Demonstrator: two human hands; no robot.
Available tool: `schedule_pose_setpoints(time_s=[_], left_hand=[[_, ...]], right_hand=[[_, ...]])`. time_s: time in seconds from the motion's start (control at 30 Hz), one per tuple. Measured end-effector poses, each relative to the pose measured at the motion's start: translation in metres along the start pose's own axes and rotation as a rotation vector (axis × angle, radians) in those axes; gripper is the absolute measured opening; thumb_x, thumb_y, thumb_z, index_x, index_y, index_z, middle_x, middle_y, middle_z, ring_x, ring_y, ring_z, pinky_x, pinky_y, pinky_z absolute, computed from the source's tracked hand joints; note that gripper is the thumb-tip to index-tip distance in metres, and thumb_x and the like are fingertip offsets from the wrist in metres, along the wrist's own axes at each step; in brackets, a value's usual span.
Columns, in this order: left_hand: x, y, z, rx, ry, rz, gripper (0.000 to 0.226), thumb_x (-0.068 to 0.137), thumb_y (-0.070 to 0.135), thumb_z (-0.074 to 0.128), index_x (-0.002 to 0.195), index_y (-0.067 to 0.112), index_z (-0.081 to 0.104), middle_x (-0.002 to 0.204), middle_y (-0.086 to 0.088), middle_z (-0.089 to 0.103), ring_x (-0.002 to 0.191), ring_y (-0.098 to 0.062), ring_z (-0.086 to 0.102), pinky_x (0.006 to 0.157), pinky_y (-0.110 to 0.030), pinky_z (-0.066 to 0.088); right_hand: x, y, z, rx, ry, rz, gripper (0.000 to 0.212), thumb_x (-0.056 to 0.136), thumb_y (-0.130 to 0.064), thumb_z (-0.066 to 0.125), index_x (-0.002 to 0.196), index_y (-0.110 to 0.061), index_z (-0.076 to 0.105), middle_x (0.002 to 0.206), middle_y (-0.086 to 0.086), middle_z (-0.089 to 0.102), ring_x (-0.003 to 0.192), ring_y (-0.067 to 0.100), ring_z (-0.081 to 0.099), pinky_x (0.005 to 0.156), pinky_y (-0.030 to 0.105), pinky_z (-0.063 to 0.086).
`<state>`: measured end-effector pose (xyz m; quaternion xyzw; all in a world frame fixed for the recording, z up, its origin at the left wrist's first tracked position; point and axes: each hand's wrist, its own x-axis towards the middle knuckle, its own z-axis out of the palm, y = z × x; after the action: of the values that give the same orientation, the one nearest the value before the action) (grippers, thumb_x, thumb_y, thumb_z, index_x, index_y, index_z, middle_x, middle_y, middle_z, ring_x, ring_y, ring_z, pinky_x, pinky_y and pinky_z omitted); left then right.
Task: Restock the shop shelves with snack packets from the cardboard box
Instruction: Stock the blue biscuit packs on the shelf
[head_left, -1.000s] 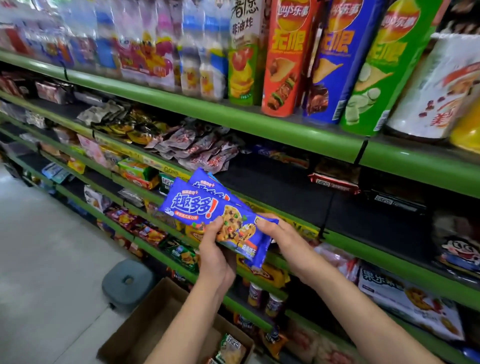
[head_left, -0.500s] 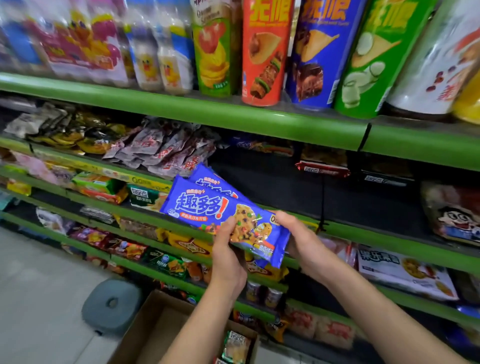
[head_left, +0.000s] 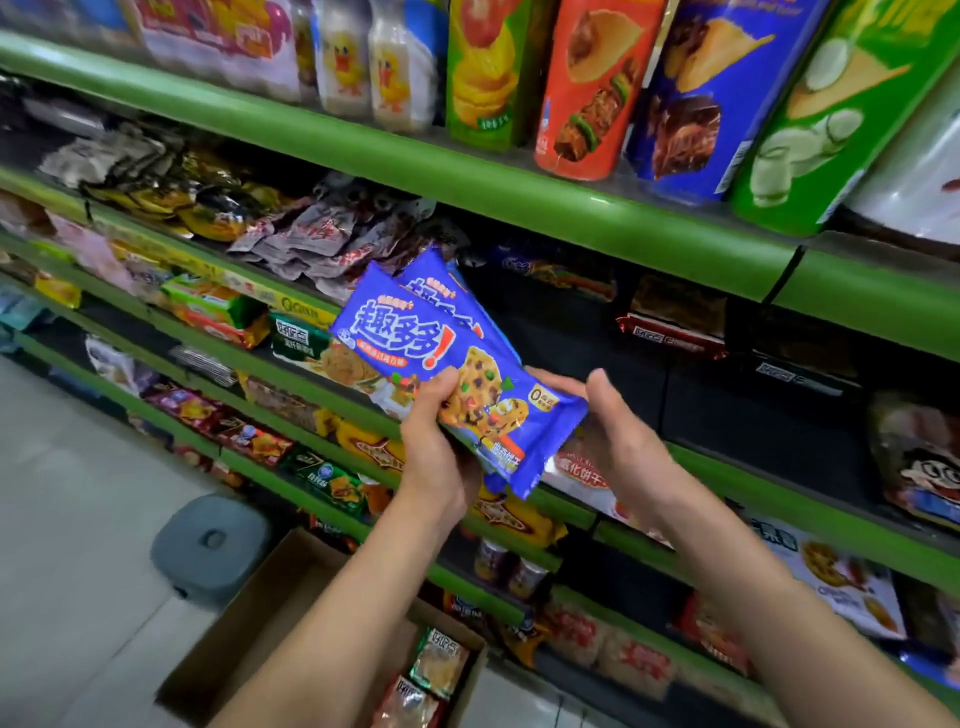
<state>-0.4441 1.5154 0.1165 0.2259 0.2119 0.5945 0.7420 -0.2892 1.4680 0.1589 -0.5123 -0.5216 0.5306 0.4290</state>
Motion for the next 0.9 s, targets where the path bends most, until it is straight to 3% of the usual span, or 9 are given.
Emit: schedule_pose_setpoints(time_s=[0.1, 0.2, 0.3, 0.37, 0.5, 0.6, 0.73, 0.83, 0.9], left_hand=[[0.004, 0.008, -0.003, -0.079, -0.021, -0.006, 0.031, 0.087, 0.031, 0.054, 0.088, 0.021, 0.083, 0.099, -0.005, 0.078, 0.09, -0.023, 0.076, 0.075, -0.037, 0.061], [0.006, 0.013, -0.007, -0.105, -0.039, -0.008, 0.029, 0.087, 0.03, 0.055, 0.09, 0.021, 0.083, 0.101, -0.004, 0.078, 0.092, -0.023, 0.076, 0.075, -0.037, 0.061], [0.011, 0.018, -0.005, -0.067, -0.027, -0.011, 0.027, 0.086, 0.03, 0.057, 0.089, 0.022, 0.083, 0.101, -0.003, 0.078, 0.092, -0.022, 0.075, 0.08, -0.039, 0.061], [0.016, 0.022, -0.002, -0.043, -0.029, -0.012, 0.026, 0.087, 0.03, 0.058, 0.088, 0.022, 0.083, 0.1, -0.003, 0.078, 0.092, -0.022, 0.075, 0.082, -0.039, 0.06], [0.024, 0.029, -0.006, -0.056, -0.047, 0.011, 0.025, 0.089, 0.031, 0.058, 0.093, 0.022, 0.082, 0.104, -0.004, 0.077, 0.097, -0.024, 0.074, 0.085, -0.041, 0.059], [0.025, 0.031, -0.009, -0.076, -0.048, 0.02, 0.024, 0.087, 0.031, 0.06, 0.093, 0.021, 0.082, 0.104, -0.004, 0.077, 0.096, -0.024, 0.074, 0.081, -0.041, 0.059], [0.025, 0.033, -0.012, -0.087, -0.055, 0.023, 0.025, 0.089, 0.03, 0.058, 0.093, 0.022, 0.082, 0.104, -0.004, 0.077, 0.095, -0.024, 0.075, 0.078, -0.039, 0.06], [0.026, 0.036, -0.014, -0.094, -0.058, 0.022, 0.026, 0.09, 0.031, 0.058, 0.095, 0.021, 0.082, 0.106, -0.004, 0.077, 0.096, -0.024, 0.075, 0.077, -0.039, 0.06], [0.027, 0.038, -0.014, -0.107, -0.051, 0.022, 0.025, 0.088, 0.032, 0.06, 0.096, 0.021, 0.082, 0.107, -0.006, 0.077, 0.096, -0.024, 0.075, 0.076, -0.039, 0.06]], right_hand=[[0.029, -0.004, -0.019, 0.046, 0.121, 0.03, 0.062, 0.095, -0.068, 0.032, 0.121, -0.022, 0.065, 0.108, 0.0, 0.077, 0.093, 0.011, 0.073, 0.076, 0.029, 0.054], [0.079, -0.006, -0.045, -0.261, 0.397, 0.01, 0.032, 0.103, -0.025, 0.051, 0.128, -0.004, 0.054, 0.082, 0.008, 0.074, 0.056, 0.008, 0.064, 0.049, 0.021, 0.048], [0.123, -0.008, -0.069, -0.796, 0.508, 0.004, 0.04, 0.097, -0.02, 0.059, 0.134, -0.008, 0.051, 0.115, 0.017, 0.068, 0.1, 0.026, 0.067, 0.086, 0.035, 0.051], [0.144, -0.012, -0.079, -1.059, 0.491, 0.061, 0.055, 0.096, -0.027, 0.057, 0.147, -0.014, 0.04, 0.134, 0.018, 0.061, 0.12, 0.035, 0.059, 0.098, 0.038, 0.047], [0.172, -0.019, -0.083, -1.072, 0.473, 0.159, 0.075, 0.096, -0.023, 0.053, 0.159, -0.015, 0.012, 0.158, 0.018, 0.033, 0.141, 0.037, 0.04, 0.114, 0.039, 0.035], [0.181, -0.017, -0.089, -1.073, 0.43, 0.203, 0.071, 0.096, -0.015, 0.055, 0.156, -0.004, 0.018, 0.161, 0.02, 0.026, 0.145, 0.034, 0.033, 0.112, 0.03, 0.03], [0.182, -0.012, -0.093, -1.098, 0.422, 0.214, 0.052, 0.093, -0.009, 0.056, 0.142, 0.0, 0.041, 0.144, 0.024, 0.046, 0.13, 0.037, 0.049, 0.098, 0.03, 0.042], [0.183, -0.011, -0.095, -1.095, 0.412, 0.143, 0.024, 0.09, -0.002, 0.057, 0.111, -0.01, 0.05, 0.106, 0.012, 0.052, 0.123, 0.035, 0.051, 0.082, 0.025, 0.037], [0.181, -0.013, -0.096, -1.112, 0.394, 0.107, 0.021, 0.088, 0.004, 0.057, 0.097, -0.011, 0.045, 0.101, 0.013, 0.04, 0.115, 0.038, 0.053, 0.074, 0.031, 0.035]])
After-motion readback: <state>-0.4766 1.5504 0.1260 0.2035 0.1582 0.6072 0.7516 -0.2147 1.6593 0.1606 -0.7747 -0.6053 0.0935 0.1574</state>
